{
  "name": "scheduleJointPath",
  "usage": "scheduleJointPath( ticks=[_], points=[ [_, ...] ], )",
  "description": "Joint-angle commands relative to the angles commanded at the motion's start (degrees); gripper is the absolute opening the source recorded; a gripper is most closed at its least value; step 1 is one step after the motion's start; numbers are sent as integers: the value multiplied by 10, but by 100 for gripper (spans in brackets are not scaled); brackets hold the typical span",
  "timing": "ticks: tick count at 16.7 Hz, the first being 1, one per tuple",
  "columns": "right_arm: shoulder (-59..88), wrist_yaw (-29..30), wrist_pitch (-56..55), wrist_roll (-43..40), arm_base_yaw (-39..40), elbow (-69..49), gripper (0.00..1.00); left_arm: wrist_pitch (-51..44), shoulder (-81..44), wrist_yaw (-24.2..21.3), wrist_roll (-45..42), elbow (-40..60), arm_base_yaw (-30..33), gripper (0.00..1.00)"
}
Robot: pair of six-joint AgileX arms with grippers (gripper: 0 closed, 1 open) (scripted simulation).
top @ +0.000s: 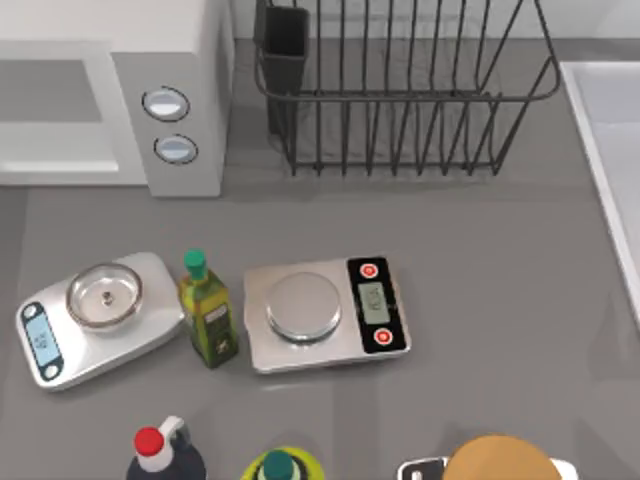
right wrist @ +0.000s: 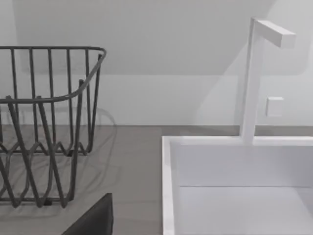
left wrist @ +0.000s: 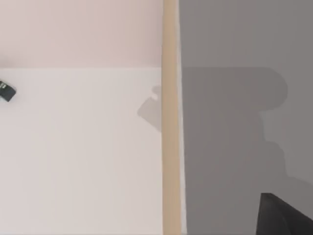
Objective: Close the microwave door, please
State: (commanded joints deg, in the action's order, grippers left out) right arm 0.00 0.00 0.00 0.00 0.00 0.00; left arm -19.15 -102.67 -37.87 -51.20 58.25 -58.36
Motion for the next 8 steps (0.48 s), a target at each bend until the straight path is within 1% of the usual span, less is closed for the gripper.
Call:
scheduleJointPath(
  ticks=[3, 8],
  points=[
    [0, 0, 0, 0, 0, 0, 100, 20, 38, 13, 26, -39, 25, 0],
    [0, 0, 0, 0, 0, 0, 100, 77, 150, 47, 98, -173, 91, 0]
  ],
)
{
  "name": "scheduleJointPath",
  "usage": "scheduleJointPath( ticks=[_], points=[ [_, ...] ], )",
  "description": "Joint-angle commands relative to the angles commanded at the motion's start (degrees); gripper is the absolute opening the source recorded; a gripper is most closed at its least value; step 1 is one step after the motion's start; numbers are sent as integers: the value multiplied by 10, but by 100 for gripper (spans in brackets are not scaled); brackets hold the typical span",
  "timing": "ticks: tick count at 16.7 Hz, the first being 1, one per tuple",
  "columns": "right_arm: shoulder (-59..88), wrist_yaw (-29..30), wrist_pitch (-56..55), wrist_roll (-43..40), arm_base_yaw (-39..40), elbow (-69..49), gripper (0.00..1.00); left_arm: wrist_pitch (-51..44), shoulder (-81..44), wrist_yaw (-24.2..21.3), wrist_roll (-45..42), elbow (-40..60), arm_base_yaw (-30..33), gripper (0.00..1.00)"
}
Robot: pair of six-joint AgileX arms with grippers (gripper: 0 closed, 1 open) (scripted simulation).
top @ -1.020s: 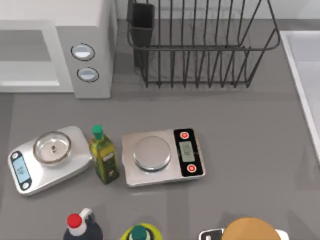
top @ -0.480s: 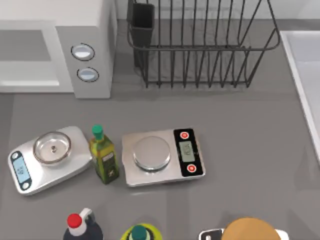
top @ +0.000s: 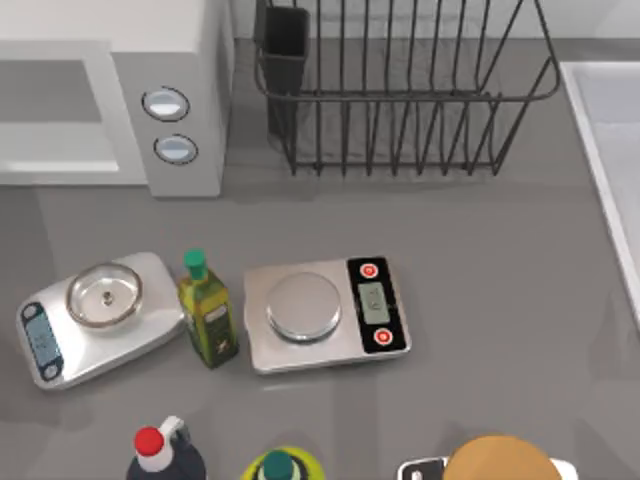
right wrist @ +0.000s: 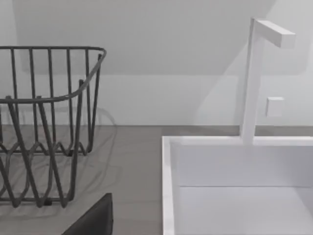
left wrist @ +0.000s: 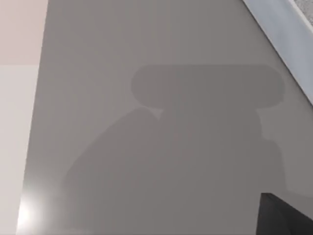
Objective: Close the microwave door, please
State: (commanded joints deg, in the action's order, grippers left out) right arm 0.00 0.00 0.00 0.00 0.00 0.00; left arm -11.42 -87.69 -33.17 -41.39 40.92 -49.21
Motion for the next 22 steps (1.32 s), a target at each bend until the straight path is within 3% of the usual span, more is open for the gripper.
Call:
scheduleJointPath(
  ticks=[8, 16, 22],
  points=[
    [0, 0, 0, 0, 0, 0, 100, 19, 36, 16, 31, -39, 27, 0],
    [0, 0, 0, 0, 0, 0, 100, 58, 191, 123, 191, -159, 209, 0],
    [0, 0, 0, 0, 0, 0, 100, 61, 202, 133, 205, -171, 222, 0]
  ],
)
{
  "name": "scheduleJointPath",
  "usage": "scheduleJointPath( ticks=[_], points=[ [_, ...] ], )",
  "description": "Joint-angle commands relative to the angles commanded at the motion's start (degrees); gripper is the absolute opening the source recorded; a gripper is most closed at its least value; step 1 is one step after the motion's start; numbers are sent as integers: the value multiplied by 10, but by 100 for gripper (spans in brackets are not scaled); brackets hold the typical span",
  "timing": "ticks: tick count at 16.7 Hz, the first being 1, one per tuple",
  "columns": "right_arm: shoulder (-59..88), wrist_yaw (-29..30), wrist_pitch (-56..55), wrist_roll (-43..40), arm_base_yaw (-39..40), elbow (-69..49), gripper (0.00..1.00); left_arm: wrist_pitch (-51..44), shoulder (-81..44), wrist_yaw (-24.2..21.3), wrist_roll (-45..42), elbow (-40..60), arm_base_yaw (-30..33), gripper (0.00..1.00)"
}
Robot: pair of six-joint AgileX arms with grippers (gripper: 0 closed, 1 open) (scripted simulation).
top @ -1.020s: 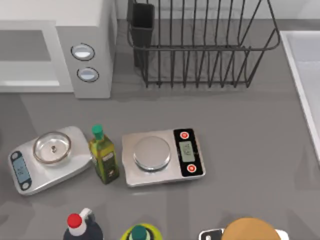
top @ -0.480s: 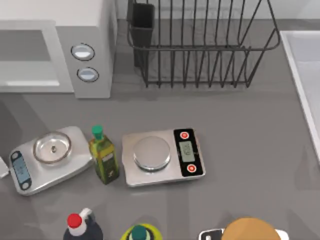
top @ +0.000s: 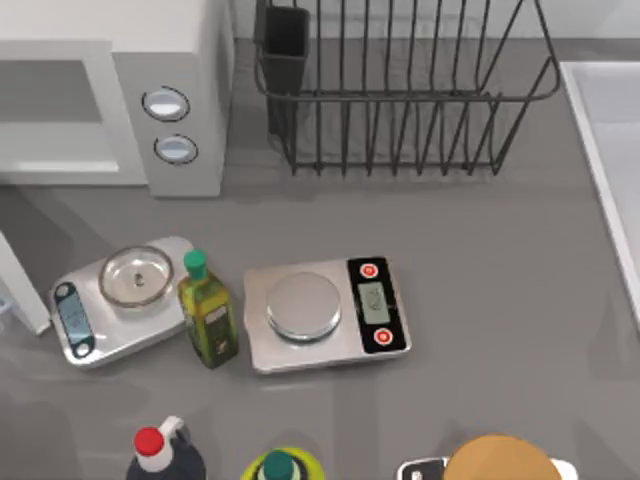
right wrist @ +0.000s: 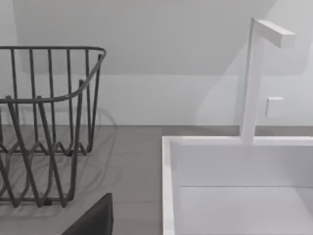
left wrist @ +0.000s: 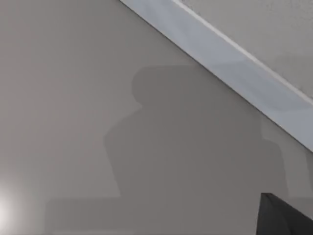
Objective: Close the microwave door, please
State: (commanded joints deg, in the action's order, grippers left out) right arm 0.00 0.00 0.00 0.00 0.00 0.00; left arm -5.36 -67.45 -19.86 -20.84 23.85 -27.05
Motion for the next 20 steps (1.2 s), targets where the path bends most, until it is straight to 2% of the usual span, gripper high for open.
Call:
scheduleJointPath(
  ticks=[3, 9, 12, 14, 20],
  points=[
    [0, 0, 0, 0, 0, 0, 100, 7, 21, 36, 30, -16, 41, 0],
    [0, 0, 0, 0, 0, 0, 100, 16, 74, 162, 161, -40, 231, 0],
    [0, 0, 0, 0, 0, 0, 100, 10, 80, 206, 216, -43, 300, 0],
    [0, 0, 0, 0, 0, 0, 100, 6, 77, 219, 234, -44, 317, 0],
    [0, 0, 0, 0, 0, 0, 100, 11, 68, 217, 234, -35, 316, 0]
  ],
)
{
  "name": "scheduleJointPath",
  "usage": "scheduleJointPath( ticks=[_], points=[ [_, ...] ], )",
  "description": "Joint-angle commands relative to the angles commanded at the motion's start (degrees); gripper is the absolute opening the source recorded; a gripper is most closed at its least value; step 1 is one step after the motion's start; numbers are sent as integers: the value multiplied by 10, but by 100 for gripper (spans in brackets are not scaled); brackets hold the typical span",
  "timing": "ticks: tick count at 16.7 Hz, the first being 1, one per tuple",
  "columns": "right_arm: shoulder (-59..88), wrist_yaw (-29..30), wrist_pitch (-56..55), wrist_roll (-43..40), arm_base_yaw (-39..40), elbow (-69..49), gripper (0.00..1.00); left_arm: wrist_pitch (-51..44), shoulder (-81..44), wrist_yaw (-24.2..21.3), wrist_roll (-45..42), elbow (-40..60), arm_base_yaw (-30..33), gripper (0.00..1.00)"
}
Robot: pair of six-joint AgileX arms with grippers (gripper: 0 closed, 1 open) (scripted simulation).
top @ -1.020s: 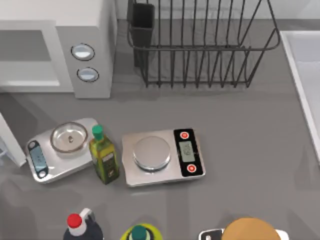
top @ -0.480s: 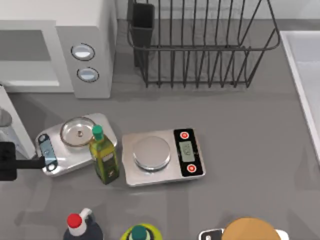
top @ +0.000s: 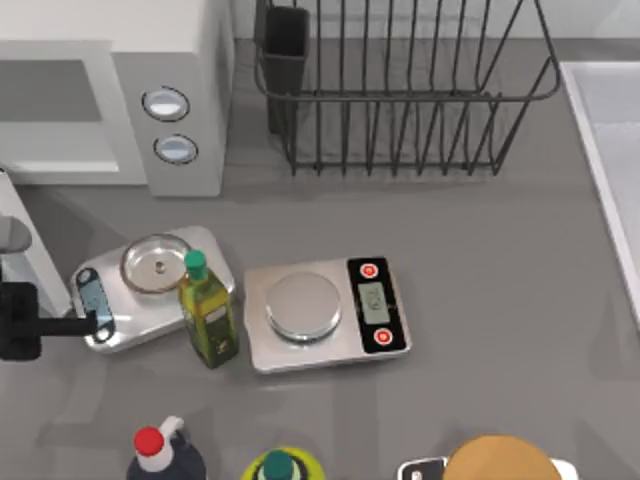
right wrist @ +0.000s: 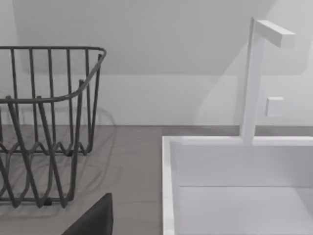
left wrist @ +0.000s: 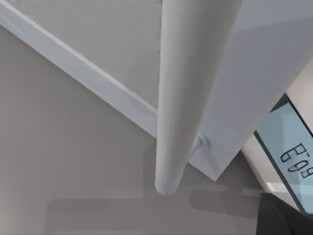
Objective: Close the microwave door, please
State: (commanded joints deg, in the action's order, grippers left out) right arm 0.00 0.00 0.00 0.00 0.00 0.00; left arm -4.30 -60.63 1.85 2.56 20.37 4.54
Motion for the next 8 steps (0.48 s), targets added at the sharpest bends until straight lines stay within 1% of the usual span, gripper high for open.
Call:
scheduleJointPath(
  ticks=[3, 8],
  points=[
    [0, 0, 0, 0, 0, 0, 100, 26, -59, -2, -2, 39, -2, 0],
    [0, 0, 0, 0, 0, 0, 100, 92, -220, -7, -7, 131, -7, 0]
  ],
)
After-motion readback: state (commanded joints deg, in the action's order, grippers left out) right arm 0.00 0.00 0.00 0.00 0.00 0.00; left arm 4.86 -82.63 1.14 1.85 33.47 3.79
